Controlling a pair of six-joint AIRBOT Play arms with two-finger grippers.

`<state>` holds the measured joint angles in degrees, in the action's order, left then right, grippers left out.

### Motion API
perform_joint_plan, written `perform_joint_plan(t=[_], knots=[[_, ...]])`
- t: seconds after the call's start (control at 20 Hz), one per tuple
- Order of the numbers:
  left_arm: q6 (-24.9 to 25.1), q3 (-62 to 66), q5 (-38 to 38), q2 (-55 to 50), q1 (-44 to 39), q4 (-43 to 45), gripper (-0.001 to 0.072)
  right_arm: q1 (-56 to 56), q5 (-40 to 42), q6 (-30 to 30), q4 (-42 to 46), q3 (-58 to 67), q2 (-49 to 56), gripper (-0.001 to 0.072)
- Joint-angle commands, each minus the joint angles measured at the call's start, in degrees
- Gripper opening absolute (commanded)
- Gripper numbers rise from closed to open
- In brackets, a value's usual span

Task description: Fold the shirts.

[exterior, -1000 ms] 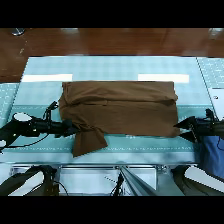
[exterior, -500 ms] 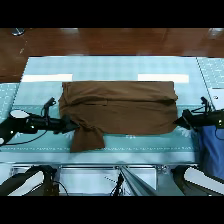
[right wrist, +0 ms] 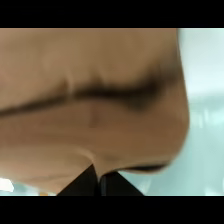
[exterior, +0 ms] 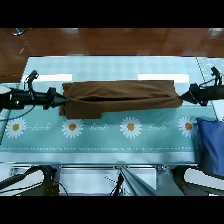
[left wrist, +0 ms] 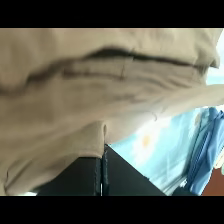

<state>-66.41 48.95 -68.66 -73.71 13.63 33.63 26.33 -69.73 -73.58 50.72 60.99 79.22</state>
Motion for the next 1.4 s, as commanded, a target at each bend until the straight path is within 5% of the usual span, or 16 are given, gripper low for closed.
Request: perform_joint_plan(t=[0.0,0.45,0.5,0.55,0.6,0.9,1.05,1.35], knots=[[-1.8,9.0,2.0,-7.8,-1.9,-0.7,0.0024,-2.2,4.7,-1.4,-4.8,6.5,5.8,0.0025],[-6.1,27.6,2.7,-27.0,-2.9,-0.7,0.0043,-2.2,5.5,-0.4,-14.4,19.1,23.1,0.0055],[-4.8,27.9,2.9,-28.0,-3.5,-0.7,0.0233,-2.2,6.5,-0.1,-15.6,19.2,24.2,0.0293],[-2.6,27.9,2.7,-28.4,-4.0,-0.7,0.0576,-2.1,6.9,0.2,-16.8,19.2,24.8,0.0557],[-1.8,28.0,2.4,-28.4,-4.0,-0.6,0.0704,-1.8,6.9,1.1,-18.1,19.2,24.9,0.0631],[-17.3,32.5,-9.6,-22.9,9.2,19.0,0.0703,6.7,-5.3,0.1,-9.0,26.5,24.8,0.0629],[-15.6,25.2,-6.3,-14.5,12.4,23.8,0.0703,7.0,-7.1,-0.5,-1.6,25.9,25.2,0.0629],[-5.3,-4.9,8.9,8.0,4.6,10.1,0.0703,2.4,-7.7,-0.8,-1.3,25.9,30.5,0.0628]])
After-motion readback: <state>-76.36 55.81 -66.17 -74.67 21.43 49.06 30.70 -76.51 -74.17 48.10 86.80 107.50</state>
